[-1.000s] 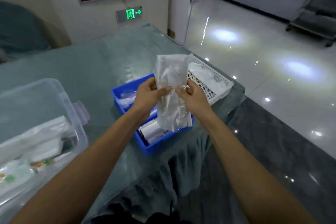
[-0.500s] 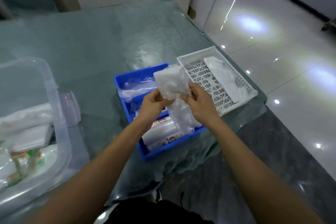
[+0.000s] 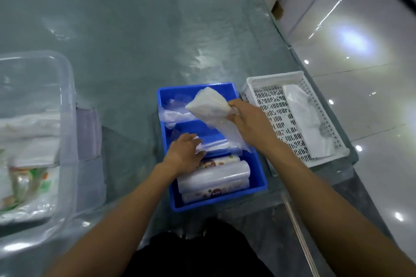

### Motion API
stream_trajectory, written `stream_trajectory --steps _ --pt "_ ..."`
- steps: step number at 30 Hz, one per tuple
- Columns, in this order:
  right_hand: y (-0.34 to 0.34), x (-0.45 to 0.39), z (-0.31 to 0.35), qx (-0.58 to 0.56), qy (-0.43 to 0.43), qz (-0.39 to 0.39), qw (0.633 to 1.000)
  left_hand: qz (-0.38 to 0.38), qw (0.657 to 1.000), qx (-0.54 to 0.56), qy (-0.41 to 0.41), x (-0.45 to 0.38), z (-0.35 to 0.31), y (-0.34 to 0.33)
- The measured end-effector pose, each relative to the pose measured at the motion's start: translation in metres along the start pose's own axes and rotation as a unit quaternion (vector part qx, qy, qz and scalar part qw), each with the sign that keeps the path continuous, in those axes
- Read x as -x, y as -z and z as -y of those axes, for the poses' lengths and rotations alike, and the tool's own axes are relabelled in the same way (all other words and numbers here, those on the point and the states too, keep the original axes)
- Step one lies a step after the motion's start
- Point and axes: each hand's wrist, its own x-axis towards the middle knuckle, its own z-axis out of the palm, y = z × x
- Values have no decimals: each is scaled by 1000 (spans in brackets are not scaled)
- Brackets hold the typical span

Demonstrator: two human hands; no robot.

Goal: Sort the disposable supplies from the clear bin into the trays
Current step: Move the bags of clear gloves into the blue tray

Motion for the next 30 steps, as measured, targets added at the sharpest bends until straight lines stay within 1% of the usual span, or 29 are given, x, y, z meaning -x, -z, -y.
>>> stream_trajectory --steps 3,8,14,20,23,28,30 --pt "-7 -18 -6 31 35 36 998 31 999 -18 7 -9 1 0" --pt "-10 -37 -13 21 71 63 995 89 996 7 10 -27 -2 7" --pt "-15 -52 -25 16 85 81 993 119 992 -29 2 -37 -6 19" --pt "-16 -63 -20 -14 109 86 990 130 991 -36 21 -36 -13 15" --pt "-17 -68 -15 -24 117 96 988 101 994 -45 26 -29 -18 13" --pt "-24 -73 -18 -13 124 116 985 -3 1000 -25 16 -9 -21 7" --pt "-28 -73 -18 -3 128 129 983 -32 999 -21 16 -2 -23 7"
